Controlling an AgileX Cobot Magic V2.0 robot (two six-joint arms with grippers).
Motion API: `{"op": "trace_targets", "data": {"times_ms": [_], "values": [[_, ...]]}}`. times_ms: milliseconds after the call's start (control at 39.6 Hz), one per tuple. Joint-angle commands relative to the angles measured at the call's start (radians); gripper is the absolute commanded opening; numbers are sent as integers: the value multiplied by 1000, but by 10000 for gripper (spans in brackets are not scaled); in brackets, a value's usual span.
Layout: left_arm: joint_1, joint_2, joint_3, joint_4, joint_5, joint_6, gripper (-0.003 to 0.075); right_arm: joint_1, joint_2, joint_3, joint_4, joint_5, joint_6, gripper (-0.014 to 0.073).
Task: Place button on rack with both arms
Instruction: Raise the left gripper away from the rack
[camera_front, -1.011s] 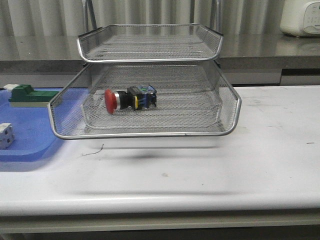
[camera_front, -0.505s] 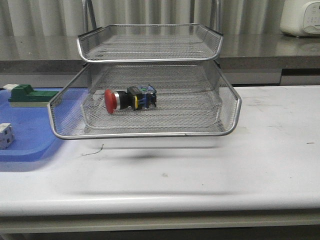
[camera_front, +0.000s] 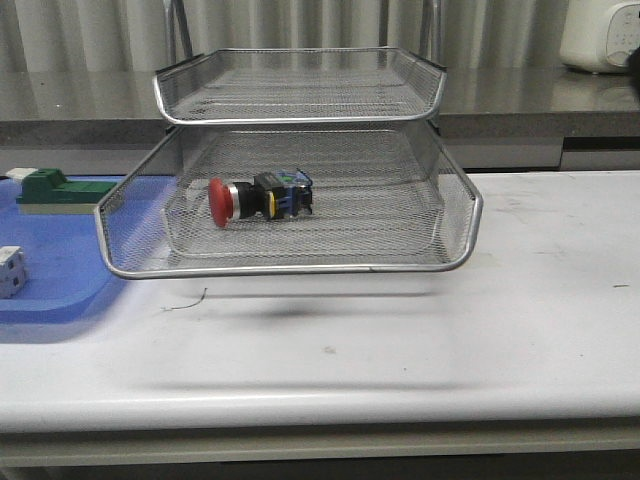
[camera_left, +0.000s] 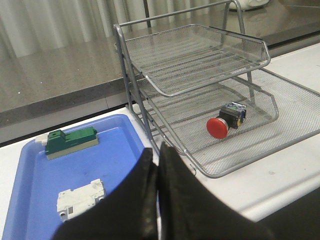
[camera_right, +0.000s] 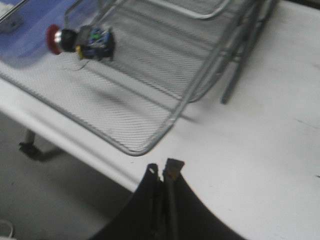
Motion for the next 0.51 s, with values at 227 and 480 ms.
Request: {"op": "trace_targets", "data": {"times_ms": [227,480], "values": [[2,13,-23,-13,-87,-10,-19,321,254,-74,25,-183,-12,-60],[2,13,-23,-13,-87,-10,-19,465,470,-170,61,-203,-12,-60]]}}
